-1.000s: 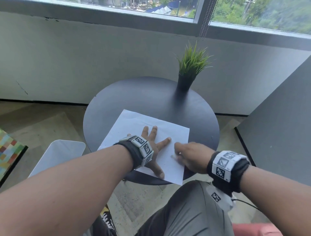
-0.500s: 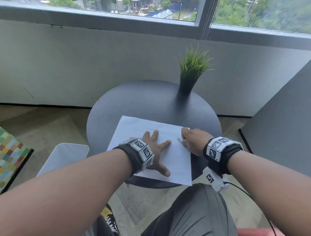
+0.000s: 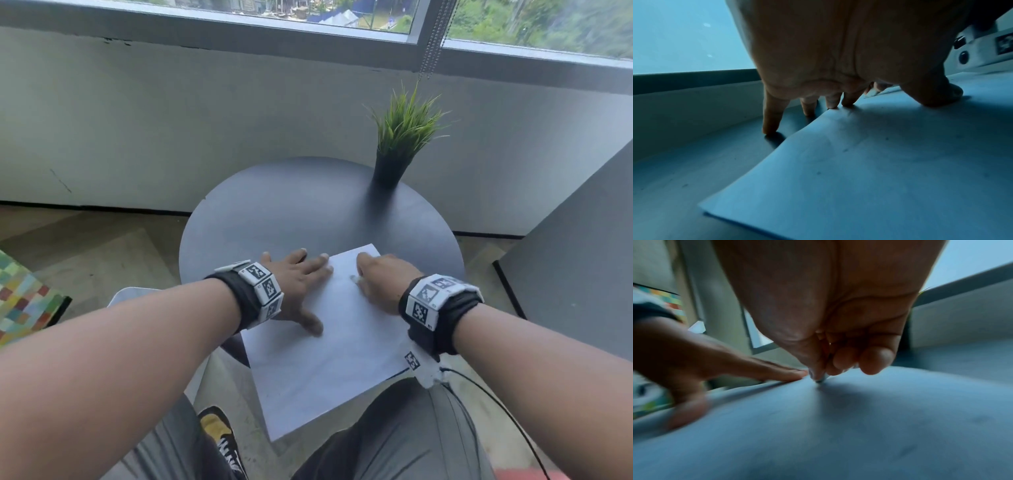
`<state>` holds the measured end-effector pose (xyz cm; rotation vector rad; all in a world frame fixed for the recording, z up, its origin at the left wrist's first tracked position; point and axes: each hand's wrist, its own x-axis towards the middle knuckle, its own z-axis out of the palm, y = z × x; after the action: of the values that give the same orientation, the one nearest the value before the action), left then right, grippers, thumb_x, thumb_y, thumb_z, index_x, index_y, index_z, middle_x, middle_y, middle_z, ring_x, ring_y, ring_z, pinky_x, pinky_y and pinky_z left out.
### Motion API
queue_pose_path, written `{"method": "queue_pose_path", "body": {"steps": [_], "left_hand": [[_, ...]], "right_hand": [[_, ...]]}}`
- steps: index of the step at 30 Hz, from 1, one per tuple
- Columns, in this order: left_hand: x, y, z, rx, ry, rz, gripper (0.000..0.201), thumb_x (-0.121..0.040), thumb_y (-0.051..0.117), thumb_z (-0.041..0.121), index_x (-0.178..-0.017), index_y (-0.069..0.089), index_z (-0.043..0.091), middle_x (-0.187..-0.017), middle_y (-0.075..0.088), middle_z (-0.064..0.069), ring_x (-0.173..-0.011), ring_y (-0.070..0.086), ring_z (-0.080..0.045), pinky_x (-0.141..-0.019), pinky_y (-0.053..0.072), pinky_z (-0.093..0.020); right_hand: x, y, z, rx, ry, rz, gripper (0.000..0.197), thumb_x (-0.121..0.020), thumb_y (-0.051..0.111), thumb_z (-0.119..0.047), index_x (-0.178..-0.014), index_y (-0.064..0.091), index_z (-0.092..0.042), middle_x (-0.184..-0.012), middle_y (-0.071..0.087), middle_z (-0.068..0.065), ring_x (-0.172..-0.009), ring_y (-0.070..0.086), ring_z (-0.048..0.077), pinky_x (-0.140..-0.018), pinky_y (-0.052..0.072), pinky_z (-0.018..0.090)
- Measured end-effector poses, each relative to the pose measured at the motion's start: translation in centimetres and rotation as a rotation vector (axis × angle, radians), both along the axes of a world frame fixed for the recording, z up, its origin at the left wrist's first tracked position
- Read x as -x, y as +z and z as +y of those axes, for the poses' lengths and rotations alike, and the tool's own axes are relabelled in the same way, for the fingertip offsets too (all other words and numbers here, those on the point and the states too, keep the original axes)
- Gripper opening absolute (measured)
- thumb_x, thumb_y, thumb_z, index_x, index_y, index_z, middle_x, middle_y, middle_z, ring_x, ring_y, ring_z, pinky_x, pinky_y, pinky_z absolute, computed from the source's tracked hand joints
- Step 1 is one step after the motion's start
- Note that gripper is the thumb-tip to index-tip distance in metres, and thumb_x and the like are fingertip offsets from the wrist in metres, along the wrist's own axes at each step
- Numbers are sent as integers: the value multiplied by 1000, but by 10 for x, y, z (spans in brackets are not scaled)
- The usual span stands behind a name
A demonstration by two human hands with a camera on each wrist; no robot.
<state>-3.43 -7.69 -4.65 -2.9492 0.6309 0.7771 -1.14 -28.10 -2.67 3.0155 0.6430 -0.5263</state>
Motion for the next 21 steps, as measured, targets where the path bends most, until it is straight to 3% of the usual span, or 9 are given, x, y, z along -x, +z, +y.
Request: {"method": "queue_pose_path", "body": {"steps": [2, 4, 9, 14, 15, 18, 21], "left_hand": [[0, -1, 1, 3, -3, 1, 119, -68, 55, 86, -157, -4, 34, -162, -16, 19, -151, -7, -18, -109, 19, -70], [0, -2, 1, 3, -1, 2, 119, -68, 54, 87, -157, -5, 34, -162, -16, 19, -151, -8, -19, -108, 20, -70], [-1, -3, 0, -5, 8, 15, 120, -67, 52, 89, -156, -6, 34, -162, -16, 19, -151, -8, -20, -106, 21, -71], [-1, -7, 1, 4, 12, 0, 120, -66, 49, 91, -156, -7, 34, -162, -16, 18, -151, -8, -21, -105, 22, -73], [0, -8, 0, 4, 19, -2, 120, -66, 48, 91, -156, -7, 33, -162, -16, 17, -151, -8, -21, -105, 21, -73], [1, -10, -7, 28, 63, -10, 120, -67, 46, 92, -156, -6, 31, -163, -15, 15, -151, -9, -21, -105, 17, -75], [2, -8, -8, 41, 88, 1, 122, -66, 49, 91, -157, -4, 30, -163, -14, 13, -151, -8, -21, -106, 17, -74]], "right_hand": [[26, -2, 19, -30, 192, 67, 24, -101, 37, -39, -105, 40, -15, -111, 60, 17, -91, 52, 33, -70, 31, 32], [31, -2, 22, -19, 264, 104, 23, -101, 39, -39, -101, 41, -16, -108, 60, 16, -90, 51, 31, -69, 30, 32], [-19, -3, -2, 37, -63, -56, 26, -100, 38, -41, -97, 39, -16, -108, 60, 18, -80, 46, 31, -68, 34, 32], [34, -1, 19, 31, 307, 84, 21, -101, 37, -35, -100, 42, -15, -100, 60, 11, -84, 49, 31, -67, 31, 33], [29, 0, 14, 42, 296, 90, 24, -101, 37, -37, -101, 43, -13, -99, 59, 10, -83, 47, 28, -67, 33, 34], [-6, -5, -10, 11, 27, 5, 33, -98, 39, -46, -98, 44, -14, -95, 60, 11, -82, 53, 30, -71, 47, 37], [-24, -16, -18, 4, -77, -46, 32, -97, 41, -48, -91, 43, -17, -89, 58, 11, -77, 55, 32, -66, 47, 36]]}}
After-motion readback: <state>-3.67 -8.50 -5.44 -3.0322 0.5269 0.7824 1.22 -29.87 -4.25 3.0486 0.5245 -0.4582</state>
